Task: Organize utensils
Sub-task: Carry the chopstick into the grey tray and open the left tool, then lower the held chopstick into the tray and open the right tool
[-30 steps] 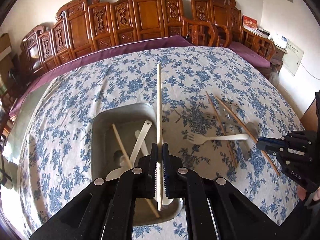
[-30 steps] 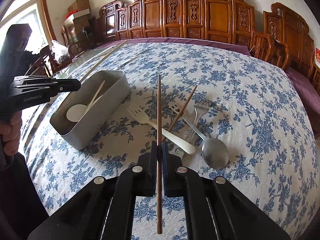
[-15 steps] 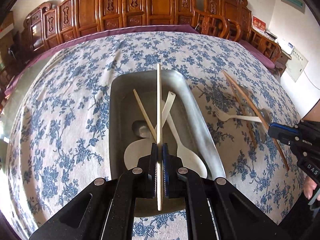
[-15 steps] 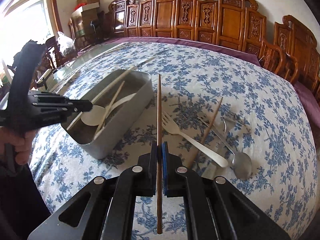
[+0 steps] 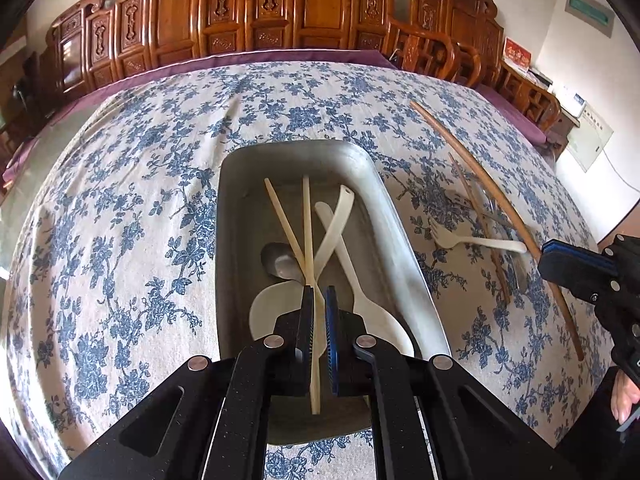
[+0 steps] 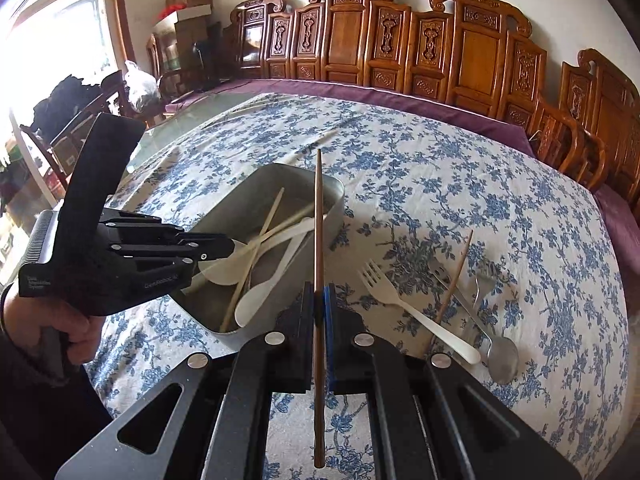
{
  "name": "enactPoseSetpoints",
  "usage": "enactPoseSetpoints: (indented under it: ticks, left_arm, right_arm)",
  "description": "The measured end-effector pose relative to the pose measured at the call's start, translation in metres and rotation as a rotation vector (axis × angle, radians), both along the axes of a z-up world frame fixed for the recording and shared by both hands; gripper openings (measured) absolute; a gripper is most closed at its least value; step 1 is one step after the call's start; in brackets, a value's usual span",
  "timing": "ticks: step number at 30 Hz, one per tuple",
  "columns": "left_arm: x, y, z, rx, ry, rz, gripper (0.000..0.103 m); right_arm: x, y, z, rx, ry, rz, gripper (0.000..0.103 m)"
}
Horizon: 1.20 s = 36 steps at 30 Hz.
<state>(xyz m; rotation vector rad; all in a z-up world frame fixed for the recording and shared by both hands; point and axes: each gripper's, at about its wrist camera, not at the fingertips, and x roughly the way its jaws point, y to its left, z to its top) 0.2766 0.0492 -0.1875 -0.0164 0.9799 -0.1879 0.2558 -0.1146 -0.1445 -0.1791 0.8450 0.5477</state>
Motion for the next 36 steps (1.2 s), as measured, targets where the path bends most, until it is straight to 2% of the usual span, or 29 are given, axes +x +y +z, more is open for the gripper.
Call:
enactPoseSetpoints:
  ticks: [3, 7, 12, 14, 25, 36]
  left_arm:
    - [0.000, 0.004, 0.006, 0.001, -0.018, 0.007, 0.005]
    - [0.000, 0.014, 0.014, -0.018, -0.042, 0.033, 0.016]
    - [0.002, 0.031, 0.023, -0.030, -0.068, 0.076, 0.018]
    - [0.003, 0.039, 0.026, -0.036, -0.077, 0.096, 0.023]
    - [0.007, 0.079, 0.037, -0.066, -0.105, 0.187, 0.026]
    - [0.008, 0.090, 0.040, -0.057, -0.115, 0.210, 0.027]
  right_arm:
    - [0.001, 0.007, 0.003, -0.004, -0.002, -0.001, 0.006]
    - [0.004, 0.017, 0.005, 0.005, 0.003, -0.004, 0.006]
    - [0.011, 0.031, 0.002, 0.028, 0.021, -0.005, 0.006]
    - [0.015, 0.037, 0.001, 0.035, 0.027, -0.006, 0.006]
    - [0.032, 0.074, -0.008, 0.078, 0.060, -0.006, 0.006]
    - [0.056, 0.095, -0.037, 0.081, 0.097, -0.064, 0.006]
